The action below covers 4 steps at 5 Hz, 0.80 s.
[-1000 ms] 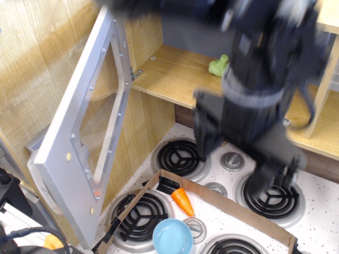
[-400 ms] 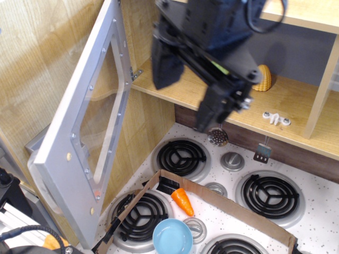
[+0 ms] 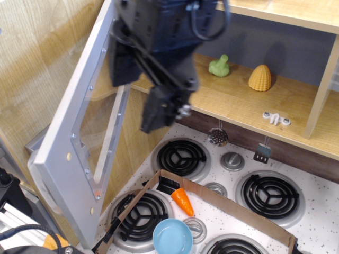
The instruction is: Close microwave
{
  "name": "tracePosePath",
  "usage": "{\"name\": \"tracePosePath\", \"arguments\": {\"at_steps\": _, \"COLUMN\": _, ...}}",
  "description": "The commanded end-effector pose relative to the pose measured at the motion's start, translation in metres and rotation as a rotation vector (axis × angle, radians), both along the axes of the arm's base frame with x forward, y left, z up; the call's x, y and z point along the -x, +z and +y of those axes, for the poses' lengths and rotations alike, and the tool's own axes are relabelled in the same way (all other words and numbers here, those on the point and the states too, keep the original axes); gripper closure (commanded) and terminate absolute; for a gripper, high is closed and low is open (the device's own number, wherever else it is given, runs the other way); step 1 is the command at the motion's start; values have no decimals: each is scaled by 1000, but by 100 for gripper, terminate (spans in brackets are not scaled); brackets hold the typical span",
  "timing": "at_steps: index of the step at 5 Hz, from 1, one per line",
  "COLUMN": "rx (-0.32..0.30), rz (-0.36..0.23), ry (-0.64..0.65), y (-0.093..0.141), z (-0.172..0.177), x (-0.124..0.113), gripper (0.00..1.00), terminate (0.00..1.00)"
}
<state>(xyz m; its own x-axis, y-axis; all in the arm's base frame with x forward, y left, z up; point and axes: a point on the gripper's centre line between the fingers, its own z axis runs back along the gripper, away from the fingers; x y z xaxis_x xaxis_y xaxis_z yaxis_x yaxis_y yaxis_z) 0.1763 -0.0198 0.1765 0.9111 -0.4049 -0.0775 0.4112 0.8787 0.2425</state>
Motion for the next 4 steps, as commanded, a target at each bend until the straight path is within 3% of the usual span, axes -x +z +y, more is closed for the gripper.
{"name": "tracePosePath", "arguments": {"at_steps": 1, "rx": -24, "rz": 1, "ry": -66, "y": -15, "z": 43, "x": -3, "gripper": 0, "terminate": 0}}
{"name": "tracePosePath", "arguments": {"at_steps": 4, "rx": -58, "rz": 9, "ry": -122, "y": 7, "z": 77, "x": -12, "gripper": 0, "terminate": 0}}
